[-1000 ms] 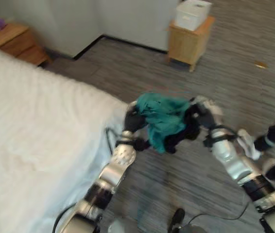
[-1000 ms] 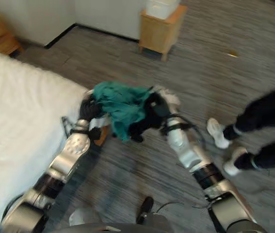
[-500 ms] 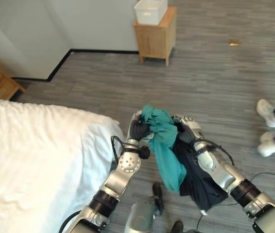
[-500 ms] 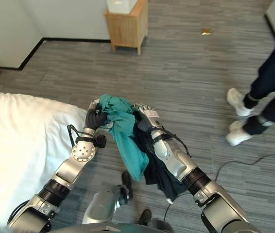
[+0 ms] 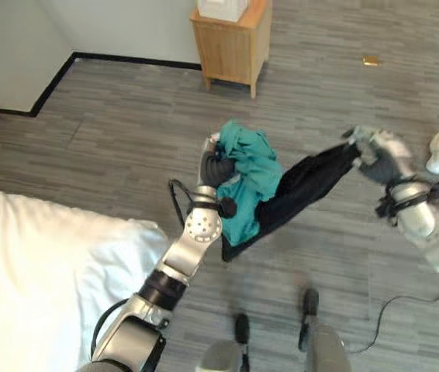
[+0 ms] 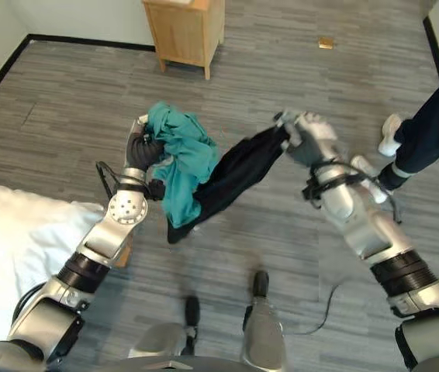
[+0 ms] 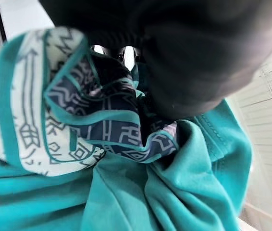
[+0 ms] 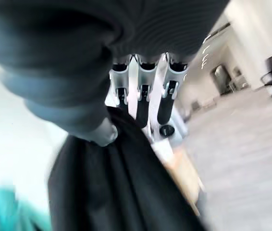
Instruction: Pick up bed clothes into laundry basket.
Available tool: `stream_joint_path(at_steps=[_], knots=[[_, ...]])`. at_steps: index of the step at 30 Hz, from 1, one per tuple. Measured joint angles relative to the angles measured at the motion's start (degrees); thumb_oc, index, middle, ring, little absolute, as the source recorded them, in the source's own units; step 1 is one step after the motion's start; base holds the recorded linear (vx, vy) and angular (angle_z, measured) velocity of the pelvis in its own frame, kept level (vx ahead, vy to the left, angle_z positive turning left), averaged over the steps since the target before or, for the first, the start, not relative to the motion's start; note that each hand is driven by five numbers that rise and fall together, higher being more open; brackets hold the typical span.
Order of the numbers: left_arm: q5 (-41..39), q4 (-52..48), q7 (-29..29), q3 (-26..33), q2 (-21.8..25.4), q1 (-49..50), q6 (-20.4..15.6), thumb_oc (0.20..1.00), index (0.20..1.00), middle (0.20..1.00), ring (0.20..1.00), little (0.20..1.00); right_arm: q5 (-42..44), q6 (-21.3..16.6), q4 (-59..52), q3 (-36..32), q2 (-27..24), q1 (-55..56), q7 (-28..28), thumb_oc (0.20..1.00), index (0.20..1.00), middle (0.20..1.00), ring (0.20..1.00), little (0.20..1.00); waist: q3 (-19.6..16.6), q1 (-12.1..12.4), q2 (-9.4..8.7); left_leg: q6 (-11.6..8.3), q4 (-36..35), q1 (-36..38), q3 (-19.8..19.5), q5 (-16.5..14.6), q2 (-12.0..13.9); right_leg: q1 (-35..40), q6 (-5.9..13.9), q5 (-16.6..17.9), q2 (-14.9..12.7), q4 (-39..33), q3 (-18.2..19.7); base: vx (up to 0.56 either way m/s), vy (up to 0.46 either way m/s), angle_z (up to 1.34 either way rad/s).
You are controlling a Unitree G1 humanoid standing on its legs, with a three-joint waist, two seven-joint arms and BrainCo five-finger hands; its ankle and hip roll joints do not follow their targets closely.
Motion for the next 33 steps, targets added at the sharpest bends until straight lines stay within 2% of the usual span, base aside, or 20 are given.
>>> stream_joint_path(at_steps=[2,4,5,7,8,10,11,14,16,18,20,22,23,24,25,27,28,29,31,33], knots=[[0.71,-2.39,-1.45,-0.37,0.42,2.37,-0.09,0.2,0.2,0.2,0.2,0.2,3.16,-1.5,-0.75,-1.48,0.73,0.55,-0.58,0.2,0.2,0.2,0.2,0.2,-0.3,-1.05,-0.71,-3.6,0.26,3.79,-2.2,-2.46,1.24,0.53,-0.29,4.25,-3.4,0.41,-5.73,0.48,-0.227,0.59],[1.23,-2.3,-2.06,-1.09,0.59,3.02,-0.03,0.2,0.2,0.2,0.2,0.2,3.27,-0.84,1.82,0.41,2.07,0.49,-0.57,0.2,0.2,0.2,0.2,0.2,-1.93,-1.81,-3.01,-4.78,-0.2,6.94,-3.17,-3.67,2.4,4.55,0.75,2.07,-3.59,2.7,-4.24,0.51,-0.252,0.94],[1.53,-2.38,-2.4,-2.36,-1.28,3.04,-0.33,0.2,0.2,0.2,0.2,0.2,3.27,0.27,2.9,1.27,3.32,-0.05,-0.15,0.2,0.2,0.2,0.2,0.2,-3.14,-1.96,-1.35,-8.45,2.93,8.34,-0.2,-4.12,6.93,6.2,-5.15,8.15,0.75,7.07,-2.65,0.57,-0.39,1.05],[1.33,-0.38,-3.3,-2.28,-2.61,3.08,-0.03,0.2,0.2,0.2,0.2,0.2,3.33,0.93,4.35,2.71,6.41,-1.22,1.24,0.2,0.2,0.2,0.2,0.2,-2.95,-1.01,-0.84,-12.25,22.53,-0.07,4.6,-0.36,10.72,8.69,-9.37,5.0,3.7,8.66,-4.49,0.34,-0.322,0.35],[1.09,0.4,-3.36,-2.13,-2.99,3.14,0.03,0.2,0.2,0.2,0.2,0.2,3.38,0.99,4.97,3.32,6.4,-1.21,1.76,0.2,0.2,0.2,0.2,0.2,-2.63,-0.11,-1.62,-12.06,36.79,-7.02,3.89,6.03,12.56,10.19,-10.69,3.5,4.22,9.09,-5.23,0.18,-0.197,-0.2],[0.96,0.19,-3.72,-2.45,-1.56,4.09,0.25,0.2,0.2,0.2,0.2,0.2,3.38,1.01,5.41,3.15,7.25,-0.82,1.79,0.2,0.2,0.2,0.2,0.2,-1.72,1.33,-3.92,-11.69,50.49,-15.84,2.01,7.01,11.4,14.71,-13.01,-0.62,4.11,8.7,-5.52,0.31,-0.182,-0.25],[0.94,0.59,-3.81,-2.44,-1.43,4.27,0.39,0.2,0.2,0.2,0.2,0.2,3.4,1.21,5.84,2.47,7.54,0.18,1.81,0.2,0.2,0.2,0.2,0.2,-1.48,1.52,-4.67,-11.68,54.61,-19.87,4.03,6.3,11.85,17.06,-12.56,-0.45,4.91,7.6,-5.74,0.41,-0.104,-0.09],[0.95,-0.71,-4.24,-1.78,-1.04,4.56,0.46,0.2,0.2,0.2,0.2,0.2,3.61,1.4,5.68,1.57,7.96,0.36,1.84,0.2,0.2,0.2,0.2,0.2,-1.37,2.56,-5.58,-9.96,38.24,-29.06,13.73,5.5,12.34,22.97,-10.58,-4.97,9.82,2.86,-5.28,0.62,0.09,-0.34],[1.0,-1.15,-4.91,-1.81,-0.93,5.72,0.52,0.2,0.2,0.2,0.2,0.2,3.37,1.17,5.71,2.28,8.21,1.63,2.0,0.2,0.2,0.2,0.2,0.2,-1.98,4.2,-3.95,-7.55,13.18,-28.32,18.4,7.67,11.4,26.49,-9.9,-6.39,14.21,0.41,-4.74,0.53,0.112,-0.5],[1.03,-0.74,-5.18,-2.24,-0.11,7.5,0.75,0.2,0.2,0.2,0.2,0.2,3.15,1.13,5.98,3.47,9.09,2.95,2.08,0.2,0.2,0.2,0.2,0.2,-1.91,6.08,-3.67,-6.42,4.44,-29.16,21.98,8.55,11.04,30.19,-10.06,-8.78,15.87,0.42,-5.61,0.59,0.092,-0.53],[1.1,1.82,-5.52,-2.49,-0.46,7.71,1.69,0.2,0.2,0.2,0.2,0.2,2.91,1.25,6.29,6.41,8.69,3.21,2.04,0.2,0.2,0.2,0.2,0.2,-2.03,6.75,-4.19,-6.75,-1.14,-29.07,33.92,8.1,11.38,34.84,-9.19,-12.39,16.02,0.42,-8.41,0.66,0.075,-0.33],[1.07,1.38,-5.65,-2.68,-0.32,9.24,2.12,0.2,0.2,0.2,0.2,0.2,1.86,1.86,6.87,6.8,10.27,4.08,2.06,0.2,0.2,0.2,0.2,0.2,-2.92,7.52,-5.31,-2.91,5.59,-29.36,31.11,8.91,9.87,40.29,-6.46,-15.58,14.5,1.09,-8.55,0.56,0.097,-0.14],[1.07,0.66,-5.62,-2.83,-0.34,10.33,2.26,0.2,0.2,0.2,0.2,0.2,0.77,2.05,6.26,6.9,9.96,4.97,2.08,0.2,0.2,0.2,0.2,0.2,-4.41,7.89,-3.66,-2.15,7.32,-27.37,29.22,7.74,9.14,42.71,-5.48,-16.29,15.3,2.12,-7.56,0.32,0.095,-0.03],[1.07,-0.22,-5.62,-3.06,0.18,10.43,2.32,0.2,0.2,0.2,0.2,0.2,0.35,2.2,5.92,6.58,9.93,5.64,1.9,0.2,0.2,0.2,0.2,0.2,-5.42,7.29,-3.15,4.76,6.34,-26.43,26.18,13.89,7.6,42.78,-4.5,-17.19,14.42,6.61,-7.87,0.48,0.141,0.16],[1.05,-0.04,-5.4,-3.11,0.67,9.51,2.39,0.2,0.2,0.2,0.2,0.2,0.29,2.73,4.23,6.38,10.16,7.33,1.76,0.2,0.2,0.2,0.2,0.2,-5.28,7.58,-5.29,4.25,8.88,-25.91,27.59,14.34,7.21,41.11,-4.52,-17.02,11.33,13.18,-7.41,0.37,0.147,0.22],[1.01,-0.09,-5.08,-2.82,2.09,9.5,2.57,0.2,0.2,0.2,0.2,0.2,-0.36,2.72,3.47,7.23,11.35,7.64,2.06,0.2,0.2,0.2,0.2,0.2,-5.08,8.0,-7.17,6.44,8.51,-22.49,28.34,13.72,5.27,35.4,-4.1,-14.49,5.66,29.48,-4.99,0.41,0.105,0.12],[0.96,-0.29,-4.41,-2.55,4.35,8.99,3.17,0.2,0.2,0.2,0.2,0.2,-1.46,2.78,2.16,7.08,12.71,7.05,2.07,0.2,0.2,0.2,0.2,0.2,-4.61,7.41,-7.4,6.03,7.4,-18.54,26.78,12.97,3.28,27.03,-1.07,-6.81,1.59,47.74,-3.4,0.25,-0.027,0.23],[0.96,0.06,-4.2,-2.28,4.63,8.16,3.4,0.2,0.2,0.2,0.2,0.2,-1.82,2.76,0.96,7.04,12.47,6.52,2.09,0.2,0.2,0.2,0.2,0.2,-4.12,7.16,-6.55,5.21,5.22,-15.85,25.17,12.09,2.78,24.11,-1.03,-9.14,0.91,50.65,-4.46,0.39,-0.052,0.19],[0.96,0.1,-3.37,-1.44,4.89,6.76,3.56,0.2,0.2,0.2,0.2,0.2,-1.85,2.54,-0.21,6.16,11.78,4.56,2.11,0.2,0.2,0.2,0.2,0.2,-2.51,7.28,-4.69,5.22,1.7,-10.56,25.22,12.51,2.74,21.07,-1.72,-13.71,-0.54,49.94,-9.38,0.49,-0.066,0.37],[1.08,-2.56,-3.29,-0.48,4.11,5.56,3.42,0.2,0.2,0.2,0.2,0.2,-1.84,2.14,-4.57,2.2,8.01,4.71,1.93,0.2,0.2,0.2,0.2,0.2,-1.45,5.12,-3.55,3.87,-1.17,-5.97,17.19,10.81,1.26,16.8,-2.54,-15.66,1.34,32.56,-10.1,0.42,-0.088,1.39]])
